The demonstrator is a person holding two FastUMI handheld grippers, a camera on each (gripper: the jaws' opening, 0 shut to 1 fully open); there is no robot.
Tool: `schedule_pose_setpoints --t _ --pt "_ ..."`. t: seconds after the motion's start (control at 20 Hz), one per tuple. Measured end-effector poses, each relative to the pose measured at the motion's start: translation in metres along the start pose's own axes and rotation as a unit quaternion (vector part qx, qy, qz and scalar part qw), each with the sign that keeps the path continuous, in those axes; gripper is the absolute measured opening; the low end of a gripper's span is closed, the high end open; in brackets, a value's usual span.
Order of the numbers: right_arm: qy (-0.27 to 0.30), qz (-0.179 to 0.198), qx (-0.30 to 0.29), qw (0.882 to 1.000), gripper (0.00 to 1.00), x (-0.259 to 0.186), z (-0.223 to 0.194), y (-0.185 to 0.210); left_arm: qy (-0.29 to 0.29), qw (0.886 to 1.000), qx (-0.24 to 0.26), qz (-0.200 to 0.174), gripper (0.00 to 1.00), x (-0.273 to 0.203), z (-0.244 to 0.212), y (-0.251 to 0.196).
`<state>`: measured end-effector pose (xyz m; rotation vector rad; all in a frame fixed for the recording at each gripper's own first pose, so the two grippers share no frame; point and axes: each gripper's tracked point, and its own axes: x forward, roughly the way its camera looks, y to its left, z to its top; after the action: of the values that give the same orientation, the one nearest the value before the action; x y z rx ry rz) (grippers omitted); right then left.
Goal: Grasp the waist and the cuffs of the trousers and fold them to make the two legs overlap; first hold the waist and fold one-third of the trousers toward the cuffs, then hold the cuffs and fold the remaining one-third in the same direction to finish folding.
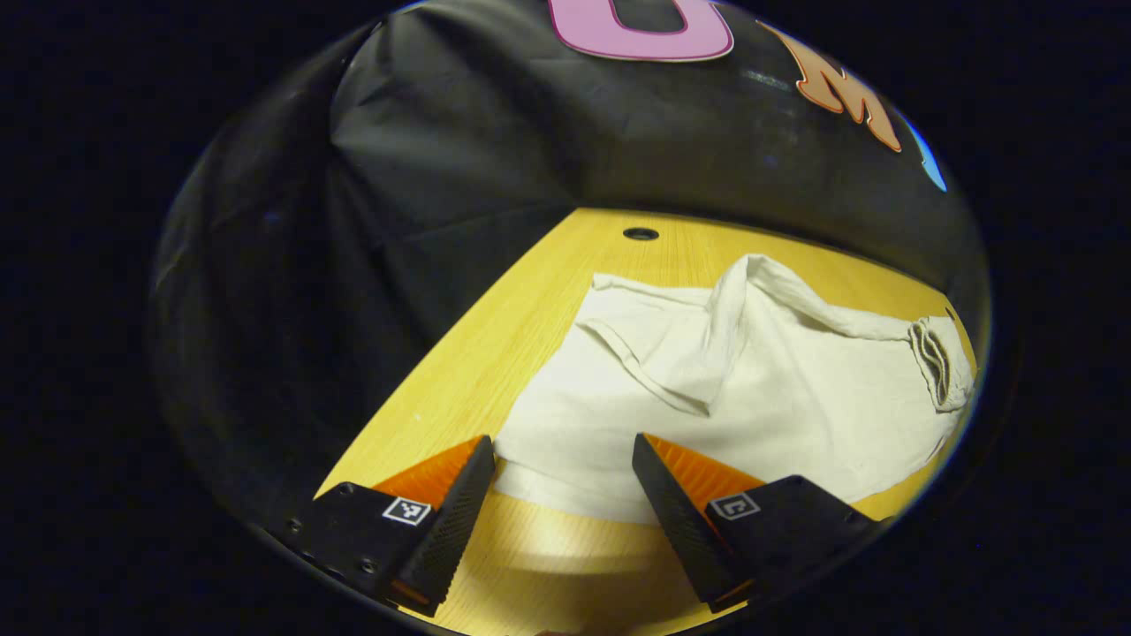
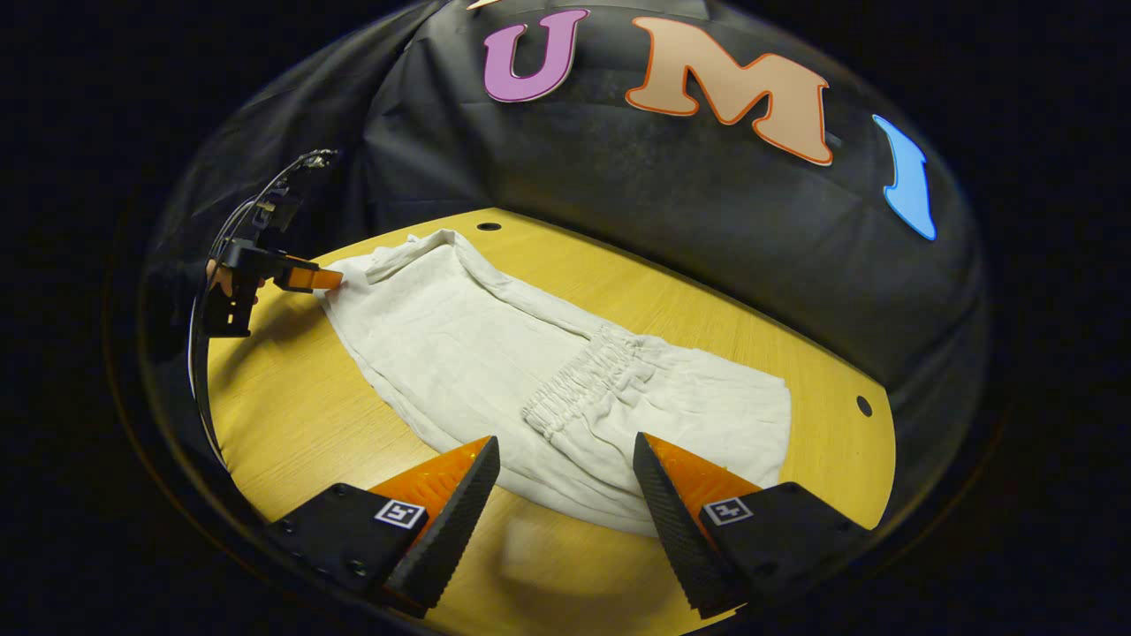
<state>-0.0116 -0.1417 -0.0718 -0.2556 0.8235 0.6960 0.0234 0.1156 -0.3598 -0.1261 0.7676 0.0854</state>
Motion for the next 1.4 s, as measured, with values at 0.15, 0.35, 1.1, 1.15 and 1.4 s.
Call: schedule_pose_setpoints --t 0.15,0.35,1.1,1.15,1.4 --pt "0.006 -0.008 0.009 1.000 0.98 -0.006 -0.008 -0.006 0.000 1.000 -0.024 0.004 0.90 -0.003 -0.001 0.004" --pt "0.010 -0.014 0.020 1.000 0.98 -0.013 -0.015 -0.014 0.006 1.000 -0.012 -0.016 0.56 -0.008 0.004 -0.015" --pt "-0.011 -0.039 0.066 0.997 0.98 -0.045 -0.023 -0.051 -0.066 0.996 -0.021 -0.062 0.00 -0.045 0.089 -0.084" --pt "-0.014 -0.041 0.070 0.997 0.98 -0.048 -0.023 -0.053 -0.073 0.995 -0.014 -0.071 0.00 -0.050 0.097 -0.097" --pt "-0.023 -0.049 0.094 0.994 0.98 -0.055 -0.027 -0.065 -0.099 0.988 0.015 -0.116 0.00 -0.068 0.131 -0.152"
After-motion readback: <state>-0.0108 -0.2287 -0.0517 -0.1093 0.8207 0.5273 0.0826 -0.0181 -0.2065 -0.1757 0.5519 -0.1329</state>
